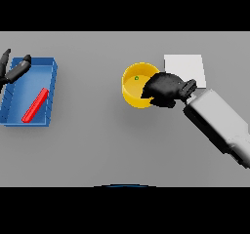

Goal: Pick up the red beaker and tilt it to pour out 1 green nut into yellow bowl. Pick up the yellow bowl and place it on the metallic measuring scale.

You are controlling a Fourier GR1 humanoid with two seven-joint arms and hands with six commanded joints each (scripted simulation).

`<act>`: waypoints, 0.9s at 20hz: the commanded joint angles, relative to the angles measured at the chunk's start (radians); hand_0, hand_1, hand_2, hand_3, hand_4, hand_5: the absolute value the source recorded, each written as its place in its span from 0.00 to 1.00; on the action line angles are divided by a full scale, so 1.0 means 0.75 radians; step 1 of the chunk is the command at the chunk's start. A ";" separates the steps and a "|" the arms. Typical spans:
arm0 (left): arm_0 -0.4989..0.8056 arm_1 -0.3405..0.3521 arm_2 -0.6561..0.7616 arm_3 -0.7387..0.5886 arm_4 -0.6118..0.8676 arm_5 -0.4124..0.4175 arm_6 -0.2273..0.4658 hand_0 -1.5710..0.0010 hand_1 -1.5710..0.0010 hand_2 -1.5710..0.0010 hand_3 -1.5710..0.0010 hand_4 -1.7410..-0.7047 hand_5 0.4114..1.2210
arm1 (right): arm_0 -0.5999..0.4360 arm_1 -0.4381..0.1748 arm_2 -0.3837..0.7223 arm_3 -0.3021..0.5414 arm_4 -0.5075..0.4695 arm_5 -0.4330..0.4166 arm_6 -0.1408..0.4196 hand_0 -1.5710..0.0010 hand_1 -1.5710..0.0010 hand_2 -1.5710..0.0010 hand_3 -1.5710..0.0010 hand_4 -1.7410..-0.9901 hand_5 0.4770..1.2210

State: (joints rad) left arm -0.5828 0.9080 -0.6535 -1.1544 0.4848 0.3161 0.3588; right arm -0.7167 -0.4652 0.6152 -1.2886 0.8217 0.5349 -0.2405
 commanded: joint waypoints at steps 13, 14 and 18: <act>-0.002 0.021 -0.001 -0.046 -0.003 0.025 0.032 1.00 1.00 1.00 1.00 0.98 0.38 | -0.007 -0.065 -0.145 0.031 -0.006 -0.098 0.177 0.00 0.00 0.02 0.27 0.00 1.00; 0.000 0.033 -0.001 -0.063 -0.002 0.028 0.049 1.00 1.00 1.00 1.00 0.98 0.38 | -0.011 -0.088 -0.163 0.068 -0.007 -0.110 0.168 0.00 0.00 0.03 0.27 0.00 1.00; 0.008 0.035 0.006 -0.080 0.015 0.029 0.059 1.00 1.00 1.00 1.00 0.97 0.40 | -0.039 -0.098 -0.185 0.209 0.021 -0.216 0.140 0.00 0.00 0.02 0.27 0.00 1.00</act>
State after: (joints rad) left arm -0.5768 0.9342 -0.6492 -1.2146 0.4960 0.3381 0.4021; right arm -0.7458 -0.5393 0.4760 -1.1315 0.8375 0.3736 -0.1323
